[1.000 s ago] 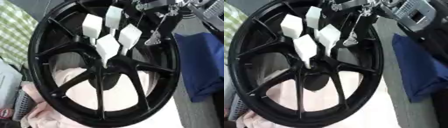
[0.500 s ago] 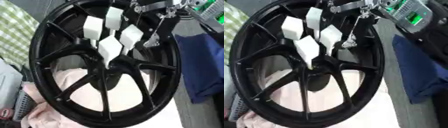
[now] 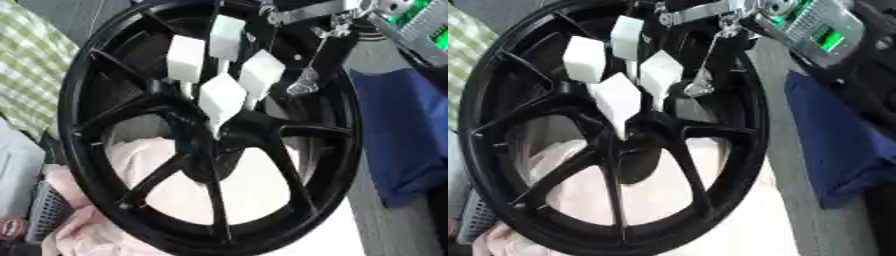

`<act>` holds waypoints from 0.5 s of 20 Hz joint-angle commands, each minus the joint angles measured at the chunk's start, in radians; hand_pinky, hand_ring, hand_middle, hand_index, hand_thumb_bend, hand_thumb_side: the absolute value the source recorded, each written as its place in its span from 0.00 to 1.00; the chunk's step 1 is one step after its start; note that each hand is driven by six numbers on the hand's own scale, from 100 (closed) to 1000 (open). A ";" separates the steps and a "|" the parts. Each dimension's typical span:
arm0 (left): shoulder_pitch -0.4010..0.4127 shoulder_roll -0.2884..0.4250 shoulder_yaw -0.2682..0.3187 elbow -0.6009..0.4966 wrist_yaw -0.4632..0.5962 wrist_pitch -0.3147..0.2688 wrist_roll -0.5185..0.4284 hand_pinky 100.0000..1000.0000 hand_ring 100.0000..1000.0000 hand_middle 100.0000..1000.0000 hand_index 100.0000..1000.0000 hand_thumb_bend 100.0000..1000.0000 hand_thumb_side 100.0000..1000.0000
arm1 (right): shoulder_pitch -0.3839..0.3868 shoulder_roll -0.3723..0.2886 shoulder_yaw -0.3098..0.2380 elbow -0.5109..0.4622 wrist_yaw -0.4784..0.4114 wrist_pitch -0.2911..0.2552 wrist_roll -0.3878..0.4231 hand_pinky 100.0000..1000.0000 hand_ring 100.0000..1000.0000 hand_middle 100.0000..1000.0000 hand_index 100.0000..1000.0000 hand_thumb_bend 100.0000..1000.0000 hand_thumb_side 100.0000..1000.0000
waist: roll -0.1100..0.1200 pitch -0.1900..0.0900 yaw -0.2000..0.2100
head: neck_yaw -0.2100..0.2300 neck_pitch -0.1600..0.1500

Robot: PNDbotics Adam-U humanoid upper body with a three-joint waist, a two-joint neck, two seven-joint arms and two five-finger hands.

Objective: Pull the pin out of the wheel hub.

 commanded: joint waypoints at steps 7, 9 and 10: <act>-0.005 0.018 0.005 -0.012 0.003 -0.003 0.001 0.69 0.74 0.58 0.65 0.19 0.75 | -0.040 -0.020 -0.041 -0.017 -0.059 0.057 0.000 0.75 0.59 0.26 0.40 0.27 0.00 | 0.006 -0.028 -0.003 | 0.001 -0.015; -0.004 0.019 0.006 -0.012 0.003 -0.003 0.002 0.69 0.74 0.58 0.65 0.19 0.76 | -0.040 -0.023 -0.049 -0.022 -0.066 0.067 -0.004 0.75 0.59 0.25 0.40 0.29 0.00 | 0.006 -0.029 -0.004 | 0.000 -0.013; -0.004 0.019 0.006 -0.012 0.003 -0.003 0.002 0.69 0.74 0.58 0.65 0.19 0.76 | -0.039 -0.023 -0.053 -0.024 -0.071 0.072 -0.008 0.75 0.59 0.25 0.40 0.30 0.00 | 0.006 -0.029 -0.004 | 0.000 -0.011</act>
